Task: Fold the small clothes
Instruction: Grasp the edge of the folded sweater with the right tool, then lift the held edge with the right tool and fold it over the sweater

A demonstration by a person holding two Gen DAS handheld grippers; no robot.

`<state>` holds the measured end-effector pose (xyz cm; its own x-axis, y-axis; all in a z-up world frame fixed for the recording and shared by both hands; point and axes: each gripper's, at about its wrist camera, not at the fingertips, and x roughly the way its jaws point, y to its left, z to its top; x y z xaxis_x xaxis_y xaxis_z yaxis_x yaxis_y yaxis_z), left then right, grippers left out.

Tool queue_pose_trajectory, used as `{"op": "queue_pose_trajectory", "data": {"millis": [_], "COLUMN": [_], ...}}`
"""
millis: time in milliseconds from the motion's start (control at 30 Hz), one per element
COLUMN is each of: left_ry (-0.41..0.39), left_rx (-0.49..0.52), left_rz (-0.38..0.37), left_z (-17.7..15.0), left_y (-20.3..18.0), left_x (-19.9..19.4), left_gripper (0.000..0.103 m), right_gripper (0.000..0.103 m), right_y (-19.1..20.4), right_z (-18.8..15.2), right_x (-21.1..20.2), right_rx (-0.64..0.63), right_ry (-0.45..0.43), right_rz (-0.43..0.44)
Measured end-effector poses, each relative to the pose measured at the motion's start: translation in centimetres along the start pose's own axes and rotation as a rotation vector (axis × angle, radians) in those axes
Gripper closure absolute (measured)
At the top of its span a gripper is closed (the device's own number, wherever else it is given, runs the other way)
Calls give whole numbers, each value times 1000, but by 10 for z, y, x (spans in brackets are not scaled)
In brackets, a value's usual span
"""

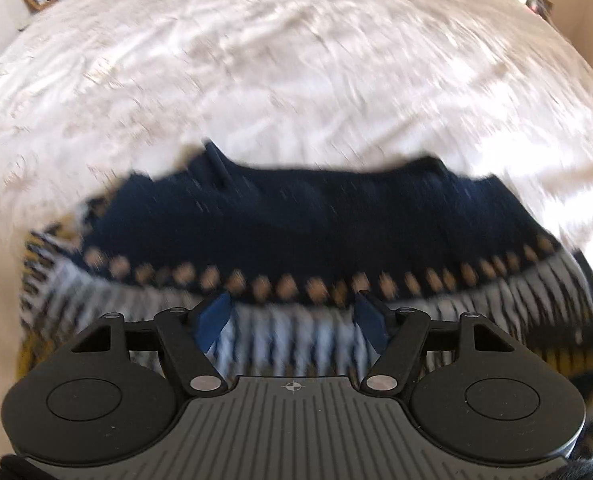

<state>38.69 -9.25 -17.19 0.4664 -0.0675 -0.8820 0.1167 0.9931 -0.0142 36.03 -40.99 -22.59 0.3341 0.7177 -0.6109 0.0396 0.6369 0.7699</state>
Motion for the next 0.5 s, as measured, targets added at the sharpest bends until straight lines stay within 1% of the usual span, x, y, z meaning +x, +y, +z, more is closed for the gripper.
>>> {"op": "queue_pose_trajectory", "data": {"millis": [100, 167, 267, 367, 400, 467, 500], "left_ry": [7, 30, 62, 63, 58, 38, 21], "left_rx": [13, 58, 139, 198, 198, 176, 167], "left_rz": [33, 75, 100, 115, 114, 107, 106], "left_z": [20, 31, 40, 43, 44, 47, 46], "left_y": [3, -1, -12, -19, -19, -15, -14], "left_x": [10, 24, 46, 51, 49, 39, 30], "left_gripper": [36, 36, 36, 37, 38, 50, 51], "right_gripper": [67, 67, 67, 67, 67, 67, 67], "right_y": [5, 5, 7, 11, 13, 14, 14], "right_z": [-3, -4, -3, -2, -1, -1, -1], "right_x": [-3, -6, -11, -12, -11, -10, -11], "right_rx": [-5, 15, 29, 31, 34, 39, 40], "right_ry": [-21, -31, -43, -46, -47, -46, -46], "right_rz": [-14, -11, -7, -15, -16, -17, -17]}}
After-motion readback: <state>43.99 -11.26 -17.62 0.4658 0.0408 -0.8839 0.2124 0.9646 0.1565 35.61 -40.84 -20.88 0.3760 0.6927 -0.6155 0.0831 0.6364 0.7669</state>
